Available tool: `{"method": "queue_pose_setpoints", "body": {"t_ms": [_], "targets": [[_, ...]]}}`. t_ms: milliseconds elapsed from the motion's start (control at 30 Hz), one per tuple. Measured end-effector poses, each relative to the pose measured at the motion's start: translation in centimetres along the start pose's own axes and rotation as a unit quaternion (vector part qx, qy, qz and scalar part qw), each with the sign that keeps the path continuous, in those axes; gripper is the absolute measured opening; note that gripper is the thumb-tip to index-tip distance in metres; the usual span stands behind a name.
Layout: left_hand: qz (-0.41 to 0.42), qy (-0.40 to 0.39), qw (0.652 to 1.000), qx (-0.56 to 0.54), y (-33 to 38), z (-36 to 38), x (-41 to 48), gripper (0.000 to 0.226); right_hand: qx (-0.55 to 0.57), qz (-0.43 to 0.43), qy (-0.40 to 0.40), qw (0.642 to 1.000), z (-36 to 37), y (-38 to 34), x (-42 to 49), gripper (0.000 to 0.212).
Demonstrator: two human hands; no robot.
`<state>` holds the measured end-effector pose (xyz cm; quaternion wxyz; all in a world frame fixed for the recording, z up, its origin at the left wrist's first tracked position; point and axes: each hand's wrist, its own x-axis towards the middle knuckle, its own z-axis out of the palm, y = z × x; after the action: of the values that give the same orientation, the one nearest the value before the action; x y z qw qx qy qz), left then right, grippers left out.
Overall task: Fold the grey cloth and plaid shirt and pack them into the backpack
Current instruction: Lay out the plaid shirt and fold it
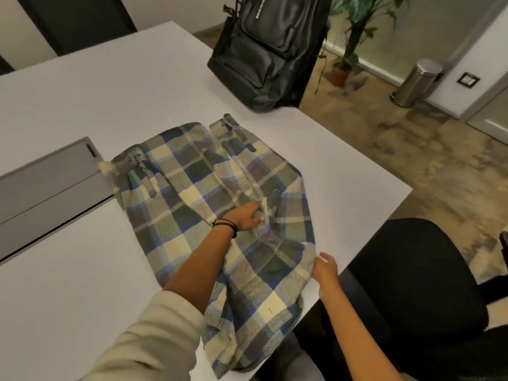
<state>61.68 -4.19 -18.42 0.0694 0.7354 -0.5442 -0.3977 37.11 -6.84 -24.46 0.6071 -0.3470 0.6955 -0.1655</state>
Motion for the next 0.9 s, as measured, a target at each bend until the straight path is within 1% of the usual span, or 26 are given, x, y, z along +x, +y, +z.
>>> {"method": "queue_pose_setpoints", "body": {"t_ms": [67,133,233,300,367,400,467,567,667,767,833,900], "targets": [[-0.018,-0.024,0.999,0.022,0.2,0.3,0.8,0.042,0.039,0.031,-0.022,0.999,0.5,0.3,0.4,0.034],[-0.026,-0.025,0.998,0.042,0.4,0.5,1.7,0.038,0.088,0.058,-0.046,0.993,0.9,0.0,0.0,0.029],[-0.035,-0.012,0.997,0.063,0.4,0.8,2.8,0.032,0.210,0.105,-0.062,0.970,1.1,-0.9,-0.8,0.027],[-0.039,0.003,0.997,0.066,0.5,0.8,3.4,0.031,0.258,0.121,-0.071,0.956,0.9,-1.1,-0.9,0.028],[-0.043,0.018,0.996,0.072,0.8,0.6,3.6,0.033,0.264,0.141,-0.102,0.949,0.6,-1.2,-0.8,0.037],[-0.046,0.025,0.996,0.074,1.0,0.4,3.6,0.033,0.264,0.148,-0.131,0.944,0.6,-1.3,-0.8,0.037],[-0.055,0.038,0.996,0.060,0.9,0.3,3.9,0.030,0.249,0.155,-0.189,0.937,0.6,-1.6,-1.2,0.031],[-0.068,0.044,0.995,0.056,0.8,0.5,3.8,0.031,0.221,0.151,-0.228,0.936,1.1,-1.7,-1.6,0.025],[-0.079,0.042,0.993,0.081,0.8,0.7,3.5,0.035,0.227,0.142,-0.239,0.933,1.8,-1.8,-1.3,0.030],[-0.074,0.045,0.994,0.067,0.5,1.3,3.4,0.034,0.263,0.134,-0.233,0.927,1.9,-2.4,-0.9,0.035],[-0.070,0.060,0.994,0.052,0.3,1.8,3.2,0.034,0.267,0.110,-0.221,0.932,1.5,-2.7,-0.5,0.043],[-0.069,0.075,0.994,0.051,0.3,2.1,3.0,0.033,0.228,0.080,-0.220,0.945,1.1,-3.2,-0.4,0.046]]}}
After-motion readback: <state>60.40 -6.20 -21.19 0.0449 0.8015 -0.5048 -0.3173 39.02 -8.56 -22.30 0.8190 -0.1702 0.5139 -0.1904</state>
